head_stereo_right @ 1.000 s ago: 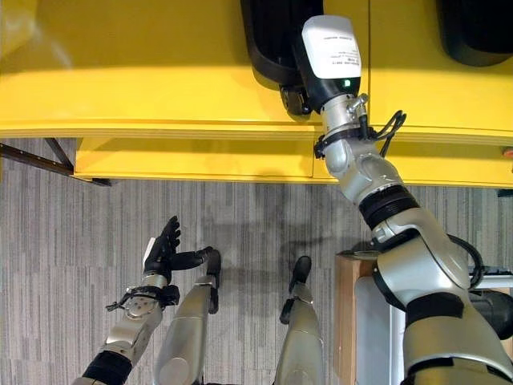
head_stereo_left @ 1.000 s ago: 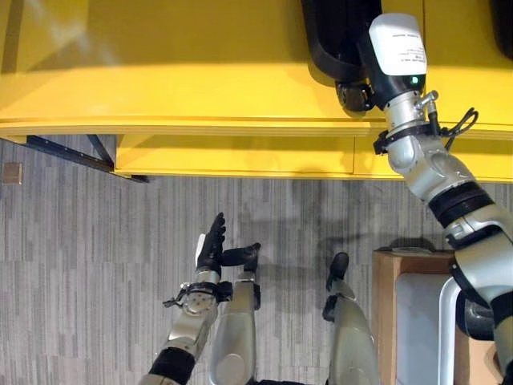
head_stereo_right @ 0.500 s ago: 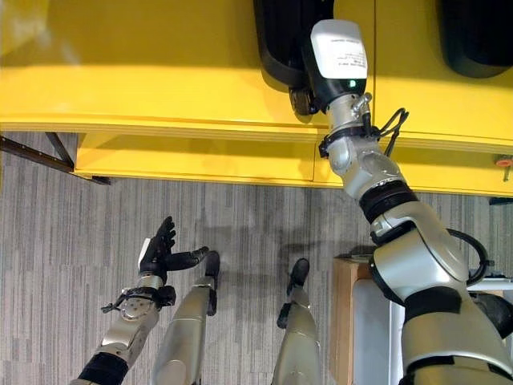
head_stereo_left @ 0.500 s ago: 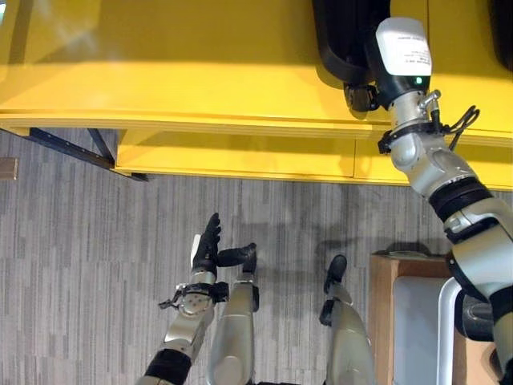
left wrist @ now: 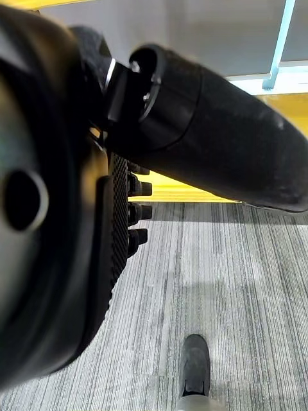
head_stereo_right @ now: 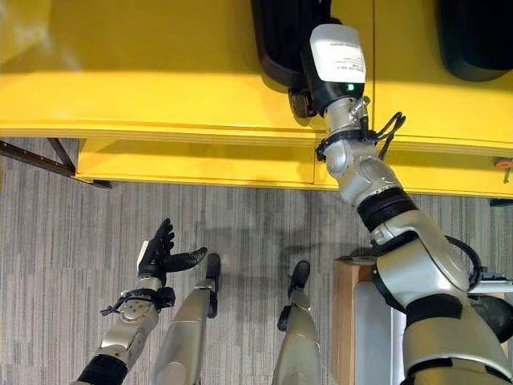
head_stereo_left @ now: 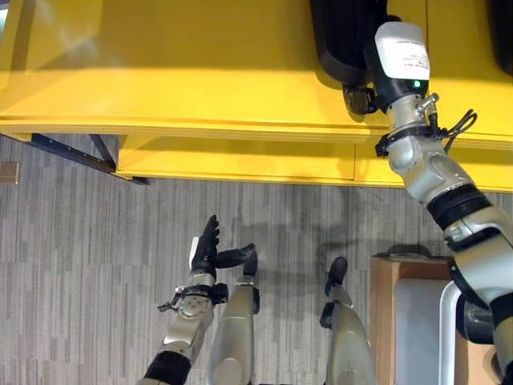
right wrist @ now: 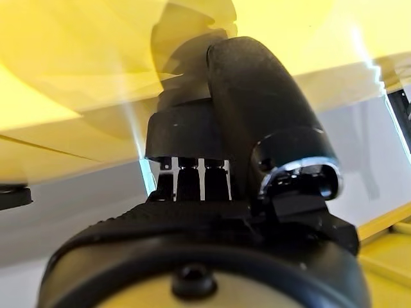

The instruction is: Move parts from the plastic box to the shelf.

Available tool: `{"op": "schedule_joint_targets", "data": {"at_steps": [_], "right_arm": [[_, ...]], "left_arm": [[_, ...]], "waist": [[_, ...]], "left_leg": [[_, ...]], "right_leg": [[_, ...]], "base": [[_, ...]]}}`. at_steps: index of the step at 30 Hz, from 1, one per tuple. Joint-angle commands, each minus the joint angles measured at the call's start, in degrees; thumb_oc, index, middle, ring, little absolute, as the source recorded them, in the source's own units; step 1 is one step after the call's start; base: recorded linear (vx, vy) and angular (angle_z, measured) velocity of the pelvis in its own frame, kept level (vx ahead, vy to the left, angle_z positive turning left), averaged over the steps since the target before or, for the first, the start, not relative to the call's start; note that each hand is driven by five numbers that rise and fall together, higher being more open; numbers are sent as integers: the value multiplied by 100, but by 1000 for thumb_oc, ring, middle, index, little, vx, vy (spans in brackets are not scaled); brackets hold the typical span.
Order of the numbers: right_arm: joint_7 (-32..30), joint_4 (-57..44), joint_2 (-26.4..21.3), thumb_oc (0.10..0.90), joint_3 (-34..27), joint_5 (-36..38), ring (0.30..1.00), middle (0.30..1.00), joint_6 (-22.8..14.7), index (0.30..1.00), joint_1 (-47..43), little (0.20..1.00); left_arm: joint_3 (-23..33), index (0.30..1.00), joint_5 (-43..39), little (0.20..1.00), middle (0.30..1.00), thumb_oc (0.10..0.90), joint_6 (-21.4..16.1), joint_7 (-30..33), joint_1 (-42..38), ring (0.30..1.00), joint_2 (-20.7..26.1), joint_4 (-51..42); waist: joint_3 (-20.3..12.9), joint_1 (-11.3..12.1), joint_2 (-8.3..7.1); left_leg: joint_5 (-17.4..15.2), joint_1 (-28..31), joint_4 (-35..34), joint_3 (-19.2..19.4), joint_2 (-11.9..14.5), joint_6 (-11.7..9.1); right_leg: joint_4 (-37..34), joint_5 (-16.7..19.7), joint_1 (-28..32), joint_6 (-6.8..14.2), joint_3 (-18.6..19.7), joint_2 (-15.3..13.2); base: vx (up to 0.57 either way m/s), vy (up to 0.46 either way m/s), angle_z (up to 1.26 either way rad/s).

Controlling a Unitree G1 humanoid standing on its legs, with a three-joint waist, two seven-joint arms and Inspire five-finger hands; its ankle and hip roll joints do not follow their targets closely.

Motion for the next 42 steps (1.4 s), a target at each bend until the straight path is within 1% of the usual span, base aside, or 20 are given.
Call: {"op": "schedule_joint_targets", "data": {"at_steps": [1, 4, 5, 11, 17, 25, 29, 42], "right_arm": [[-25, -108, -486, 900, -20, -321, 1000, 1000, 30, 1000, -301, 1000], [-16, -464, -538, 900, -166, -396, 1000, 1000, 36, 1000, -218, 1000], [-6, -772, -547, 900, -302, -475, 1000, 1000, 55, 1000, -121, 1000], [48, -1034, -574, 900, -367, -586, 1000, 1000, 55, 1000, -103, 1000], [65, -1106, -614, 900, -305, -602, 1000, 1000, 51, 1000, -213, 1000], [71, -1417, -617, 900, -439, -657, 1000, 1000, 29, 1000, -125, 1000], [31, -1742, -602, 900, -667, -663, 1000, 1000, 8, 1000, 3, 1000], [1, -2541, -647, 900, -1118, -850, 1000, 1000, -8, 1000, 343, 1000]], "left_arm": [[132, 1000, -13, 1000, 1000, 900, -484, 119, 14, 1000, 146, -556], [162, 1000, -1, 1000, 1000, 900, -483, 131, 32, 1000, 173, -568], [191, 1000, 20, 1000, 1000, 900, -462, 130, 52, 1000, 211, -582], [219, 1000, 12, 1000, 1000, 900, -454, 145, 91, 1000, 228, -613], [230, 1000, 29, 1000, 1000, 900, -440, 139, 112, 1000, 267, -604], [291, 1000, 32, 1000, 1000, 900, -442, 151, 167, 1000, 279, -606], [311, 1000, 53, 1000, 1000, 900, -435, 165, 163, 1000, 283, -574], [344, 1000, 116, 1000, 1000, 900, -374, 163, 165, 1000, 299, -552]], "waist": [[223, 99, 55], [223, 87, 22], [223, 80, -10], [223, 64, -70], [223, 61, -92], [223, 46, -129], [223, 30, -136], [223, -2, -166]], "left_leg": [[-824, 404, 244, -259, 366, -201], [-812, 446, 217, -268, 380, -208], [-798, 500, 179, -278, 399, -217], [-793, 536, 184, -295, 415, -224], [-773, 618, 115, -286, 425, -230], [-768, 776, 67, -263, 446, -232], [-763, 875, 33, -252, 449, -233], [-782, 1244, -56, -226, 466, -223]], "right_leg": [[384, -402, 430, 121, 193, -241], [390, -405, 459, 122, 188, -234], [381, -410, 504, 122, 181, -221], [398, -409, 545, 123, 166, -202], [388, -412, 599, 120, 159, -189], [380, -414, 726, 120, 153, -167], [365, -419, 811, 120, 145, -166], [331, -447, 1147, 115, 150, -162]], "base": [[-12, -3, -5], [0, 0, 0], [0, 0, 0], [0, 0, 0], [0, 0, 0], [0, 0, 0], [0, 0, 0], [0, -1, -2]]}}
